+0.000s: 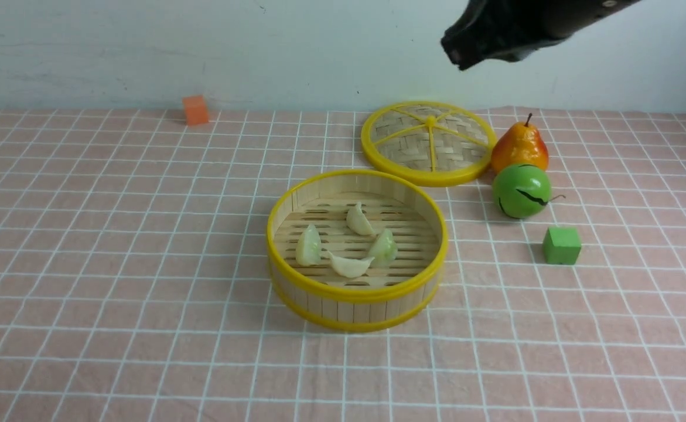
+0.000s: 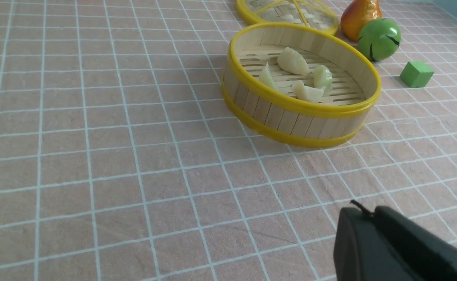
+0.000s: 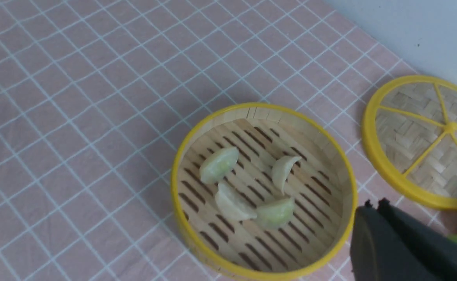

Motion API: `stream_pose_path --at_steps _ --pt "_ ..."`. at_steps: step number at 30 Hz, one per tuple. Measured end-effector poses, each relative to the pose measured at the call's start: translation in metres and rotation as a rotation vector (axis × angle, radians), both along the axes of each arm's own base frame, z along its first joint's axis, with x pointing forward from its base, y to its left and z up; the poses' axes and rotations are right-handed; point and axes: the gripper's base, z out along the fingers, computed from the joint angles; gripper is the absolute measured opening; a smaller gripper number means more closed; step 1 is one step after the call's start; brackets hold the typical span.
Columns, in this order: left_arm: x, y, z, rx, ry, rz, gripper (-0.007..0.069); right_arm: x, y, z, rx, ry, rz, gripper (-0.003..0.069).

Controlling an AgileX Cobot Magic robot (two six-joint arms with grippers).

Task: Put the dumplings into the steamer on the table with the pink tablecloth.

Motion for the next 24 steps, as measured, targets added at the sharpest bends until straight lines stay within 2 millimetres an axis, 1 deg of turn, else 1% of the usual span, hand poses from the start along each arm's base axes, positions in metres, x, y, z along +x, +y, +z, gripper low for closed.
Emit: stream_pose_path --at_steps 2,3,4,5,6,7,9,10,11,13,14,15,17,18,19,20,21,24 --pt "0.000 0.000 0.000 0.000 0.000 0.000 0.0039 -0.019 -0.009 -0.006 0.013 0.012 -0.001 -0.0013" --pt "0.000 0.000 0.000 0.000 0.000 0.000 0.0039 -0.025 -0.012 -0.014 0.019 0.017 -0.006 -0.0013" --pt "0.000 0.000 0.000 0.000 0.000 0.000 0.0039 -0.027 -0.013 -0.015 0.021 0.016 -0.007 -0.0012" --pt "0.000 0.000 0.000 0.000 0.000 0.000 0.0039 -0.042 -0.021 -0.017 0.044 -0.008 -0.016 -0.0010" --pt "0.000 0.000 0.000 0.000 0.000 0.000 0.0040 -0.056 -0.028 -0.029 0.064 -0.012 -0.026 -0.0010" --pt "0.000 0.000 0.000 0.000 0.000 0.000 0.0041 -0.063 -0.032 -0.031 0.074 -0.023 -0.032 -0.0010" --pt "0.000 0.000 0.000 0.000 0.000 0.000 0.0046 -0.085 -0.044 -0.040 0.108 -0.062 -0.047 -0.0007" --pt "0.000 0.000 0.000 0.000 0.000 0.000 0.0046 -0.087 -0.046 -0.041 0.112 -0.066 -0.048 -0.0006" --pt "0.000 0.000 0.000 0.001 0.000 0.000 0.0050 -0.107 -0.056 -0.047 0.145 -0.105 -0.061 -0.0005" --pt "0.000 0.000 0.000 0.001 0.000 0.000 0.0051 -0.127 -0.068 -0.051 0.180 -0.157 -0.071 -0.0003" --pt "0.000 0.000 0.000 0.001 0.000 0.000 0.0052 -0.129 -0.069 -0.055 0.178 -0.155 -0.072 -0.0003" --pt "0.000 0.000 0.000 0.001 0.000 0.000 0.0054 -0.144 -0.077 -0.059 0.197 -0.185 -0.077 -0.0002" --pt "0.000 0.000 0.000 0.001 0.000 0.000 0.0056 -0.160 -0.086 -0.065 0.213 -0.213 -0.078 -0.0001" --pt "0.000 0.000 0.000 0.001 0.000 0.000 0.0056 -0.162 -0.087 -0.064 0.217 -0.220 -0.078 0.0000" --pt "0.000 0.000 0.000 0.001 0.000 0.000 0.0057 -0.174 -0.093 -0.070 0.223 -0.231 -0.077 0.0001" --pt "0.000 0.000 0.000 0.001 0.000 0.000 0.0057 -0.177 -0.094 -0.070 0.227 -0.238 -0.076 0.0001" --pt "0.000 0.000 0.000 0.001 0.000 0.000 0.0057 -0.186 -0.099 -0.075 0.228 -0.240 -0.073 0.0001" --pt "0.000 0.000 0.000 0.001 0.000 0.000 0.0062 -0.202 -0.106 -0.084 0.226 -0.238 -0.062 0.0005"
